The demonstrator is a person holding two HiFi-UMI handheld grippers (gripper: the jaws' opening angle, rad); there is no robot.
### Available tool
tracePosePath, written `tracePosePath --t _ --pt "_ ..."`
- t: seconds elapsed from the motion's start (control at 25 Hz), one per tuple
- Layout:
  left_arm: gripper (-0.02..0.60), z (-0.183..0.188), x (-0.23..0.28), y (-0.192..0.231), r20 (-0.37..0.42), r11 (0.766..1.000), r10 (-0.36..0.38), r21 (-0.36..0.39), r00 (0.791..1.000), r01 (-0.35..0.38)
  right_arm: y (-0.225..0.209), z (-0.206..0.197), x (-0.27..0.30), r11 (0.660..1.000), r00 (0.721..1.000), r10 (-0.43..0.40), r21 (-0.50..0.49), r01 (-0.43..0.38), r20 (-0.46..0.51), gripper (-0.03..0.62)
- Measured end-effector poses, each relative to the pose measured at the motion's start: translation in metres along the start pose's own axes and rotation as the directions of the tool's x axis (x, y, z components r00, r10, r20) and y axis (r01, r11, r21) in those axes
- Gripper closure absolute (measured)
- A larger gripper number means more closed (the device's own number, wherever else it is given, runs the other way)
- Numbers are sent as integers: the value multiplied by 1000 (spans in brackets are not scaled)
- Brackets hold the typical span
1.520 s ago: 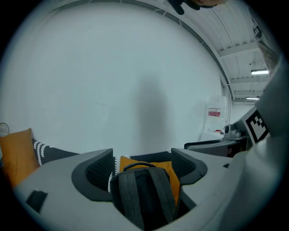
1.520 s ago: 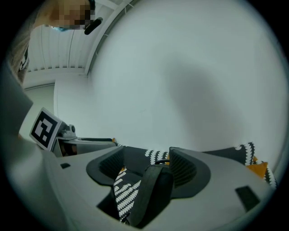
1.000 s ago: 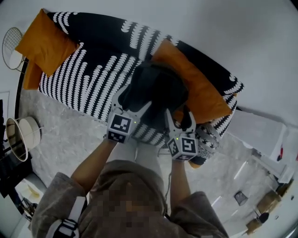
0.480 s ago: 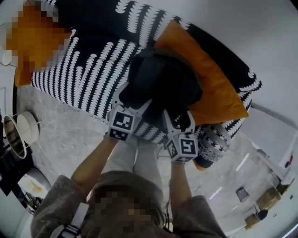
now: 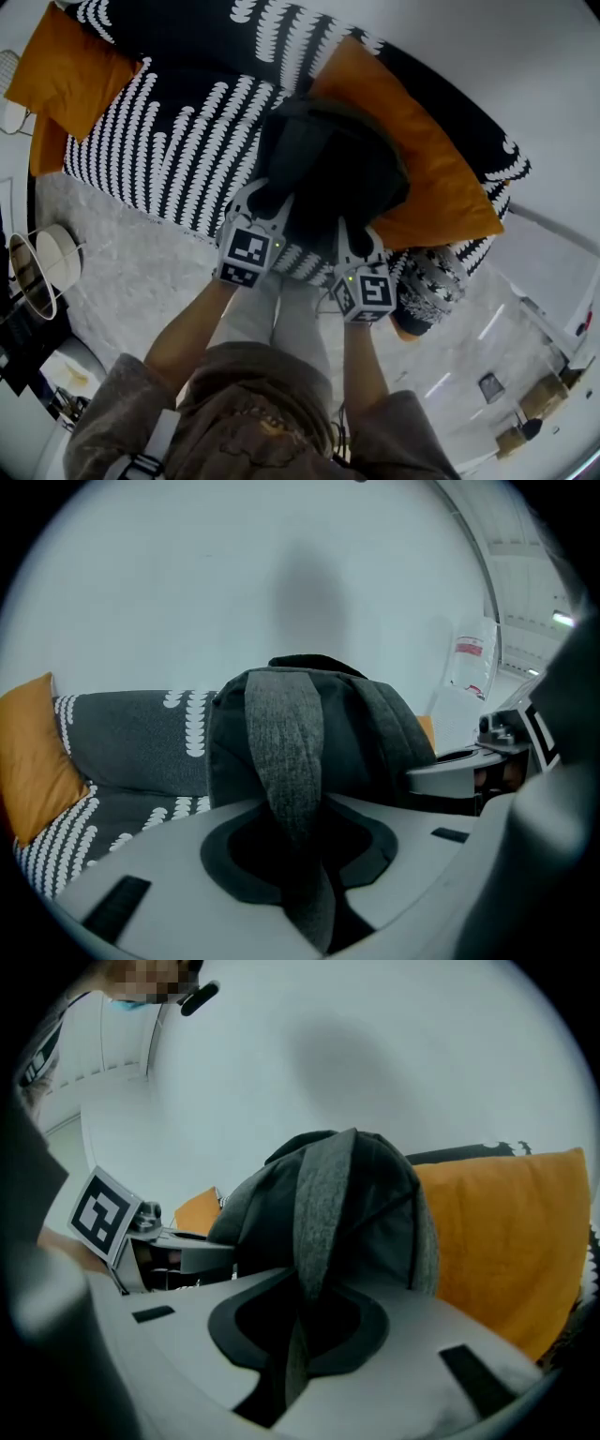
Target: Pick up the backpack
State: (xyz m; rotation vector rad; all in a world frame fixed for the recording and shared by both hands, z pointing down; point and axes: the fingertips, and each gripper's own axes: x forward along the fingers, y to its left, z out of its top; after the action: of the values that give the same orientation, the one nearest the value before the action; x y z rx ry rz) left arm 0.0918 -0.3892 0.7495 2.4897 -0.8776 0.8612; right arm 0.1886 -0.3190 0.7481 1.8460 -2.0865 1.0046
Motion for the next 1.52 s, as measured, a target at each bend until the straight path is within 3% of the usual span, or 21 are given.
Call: tracePosePath --t 0.12,0.44,0.84,1.04,1.32,1.52 --pt "545 -2 -4 2 -22 1000 -24 17 999 24 4 -2 -3 1000 1000 19 18 -19 -2 563" --pt "551 27 -25 -10 23 999 -46 20 999 45 19 23 -22 998 998 58 -32 -57 26 566" --pt "552 109 -92 -38 123 992 -85 100 989 73 53 124 -89 989 976 127 -104 -109 178 568" --pt "552 145 -132 -47 185 995 -78 71 980 66 74 157 -125 984 959 155 -125 -128 239 566" --pt "552 167 -184 -59 203 997 -81 20 976 78 109 169 -170 971 946 216 -159 -181 243 566" --pt "552 188 -226 -72 307 997 -83 18 948 82 134 197 -209 952 916 270 -223 -209 295 566"
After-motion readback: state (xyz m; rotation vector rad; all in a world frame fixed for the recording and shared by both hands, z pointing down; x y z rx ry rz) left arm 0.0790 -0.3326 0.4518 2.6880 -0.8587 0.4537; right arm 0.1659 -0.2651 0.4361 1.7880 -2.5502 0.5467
